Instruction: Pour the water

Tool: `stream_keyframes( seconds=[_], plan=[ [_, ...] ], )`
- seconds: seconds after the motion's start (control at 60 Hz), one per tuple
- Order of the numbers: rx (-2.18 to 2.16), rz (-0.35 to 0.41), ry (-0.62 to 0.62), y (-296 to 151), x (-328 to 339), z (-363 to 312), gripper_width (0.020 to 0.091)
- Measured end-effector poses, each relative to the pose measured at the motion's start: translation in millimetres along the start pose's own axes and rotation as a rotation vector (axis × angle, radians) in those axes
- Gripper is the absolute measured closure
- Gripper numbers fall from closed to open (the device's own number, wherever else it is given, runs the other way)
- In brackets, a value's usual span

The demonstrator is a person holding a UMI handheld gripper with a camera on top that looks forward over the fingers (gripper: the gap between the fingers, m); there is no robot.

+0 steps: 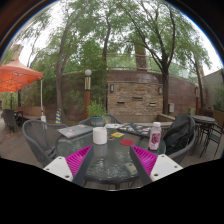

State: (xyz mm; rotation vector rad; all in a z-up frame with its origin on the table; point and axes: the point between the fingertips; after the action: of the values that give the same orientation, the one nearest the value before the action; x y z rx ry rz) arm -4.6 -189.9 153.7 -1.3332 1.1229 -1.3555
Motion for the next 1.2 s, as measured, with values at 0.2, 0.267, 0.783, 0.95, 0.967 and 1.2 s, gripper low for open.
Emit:
stream_keyframes(
  seconds=[0.2,0.267,0.783,0.95,0.967,1.2],
  plan=[
    [0.0,-0.003,0.014,1.3,-1.9,7.8,0.0265],
    [-0.001,-0.005,0.027,2.7,-10.1,20.7,0.0267],
    [0.072,0.006,0.321,10.6,-193.5,225.9,0.0275],
    [0.05,-0.004,0.362,8.6,-252.2,252.6,0.0278],
    [0.051,0.001,0.368,9.1,-257.4,253.1,0.0282],
    [0.027,0.018,0.408,12.5,-272.3,263.7,0.0605]
  ],
)
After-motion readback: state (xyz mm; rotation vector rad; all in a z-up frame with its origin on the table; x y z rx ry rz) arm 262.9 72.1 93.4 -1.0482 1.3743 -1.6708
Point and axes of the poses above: the point between the fingertips, and its own axes, seen from behind it with the camera up: z to the right, y down, x backward, against the way the camera looks, and after that the axes turned 4 degrees about -z, right-handed
